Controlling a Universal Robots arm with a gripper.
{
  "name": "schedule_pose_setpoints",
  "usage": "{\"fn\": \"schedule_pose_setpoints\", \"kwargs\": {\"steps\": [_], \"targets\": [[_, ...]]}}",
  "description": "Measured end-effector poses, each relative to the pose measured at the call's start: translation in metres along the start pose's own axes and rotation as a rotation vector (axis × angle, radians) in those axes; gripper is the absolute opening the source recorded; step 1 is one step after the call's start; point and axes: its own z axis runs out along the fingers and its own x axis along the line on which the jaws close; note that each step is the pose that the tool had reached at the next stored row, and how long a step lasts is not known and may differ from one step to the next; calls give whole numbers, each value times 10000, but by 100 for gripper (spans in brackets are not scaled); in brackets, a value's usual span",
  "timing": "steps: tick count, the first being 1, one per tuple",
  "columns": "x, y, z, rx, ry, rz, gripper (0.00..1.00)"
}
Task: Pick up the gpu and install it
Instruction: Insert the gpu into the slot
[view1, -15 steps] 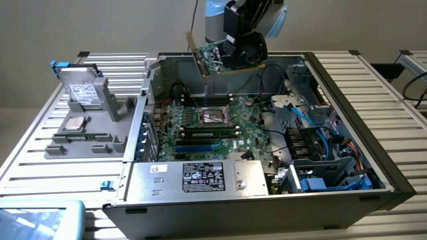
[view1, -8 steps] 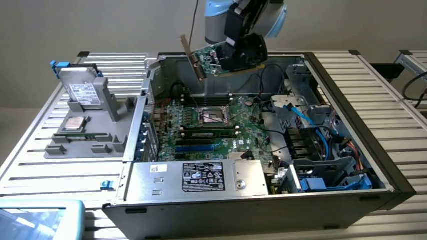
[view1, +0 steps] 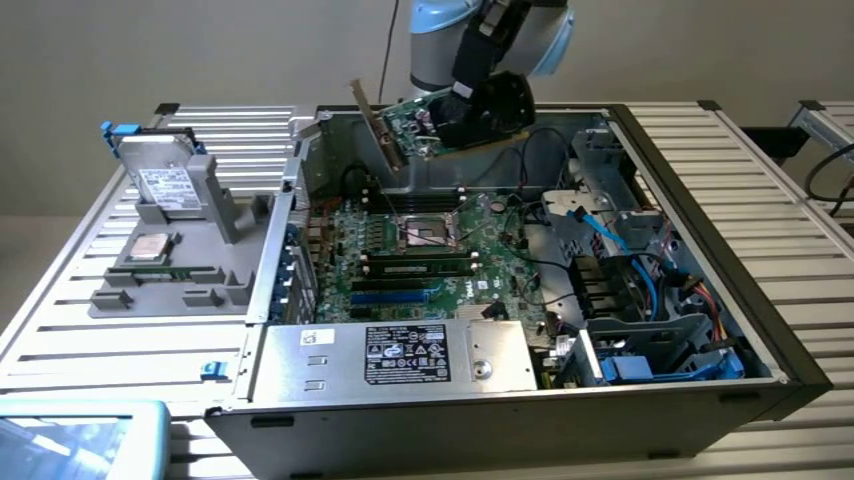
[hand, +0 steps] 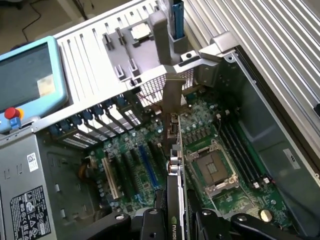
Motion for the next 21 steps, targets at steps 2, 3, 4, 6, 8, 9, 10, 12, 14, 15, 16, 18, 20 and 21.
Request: {"fn": "schedule_pose_setpoints", "kwargs": {"steps": [2,3,4,6,8,9,10,12,14,15,16,18,20,21], "targets": [[-1,-2,7,3,117,-314,28],[-1,-3,11,2,178,-477,28],[-2,-5,14,0,238,-633,28],[-3,-7,23,-7,360,-952,28],[-4,-10,31,-27,488,-1268,28],[-5,-12,35,-50,549,-1415,28],[-5,-14,37,-115,602,-1487,28],[-6,-15,35,-145,616,-1489,28],[-3,-8,43,-147,617,-1488,28],[-1,-3,53,-145,620,-1487,28],[-2,-6,67,-153,626,-1493,28],[-1,-13,96,-193,661,-1548,28],[14,-27,117,-287,723,-1622,28],[21,-33,127,-336,756,-1659,28]]}}
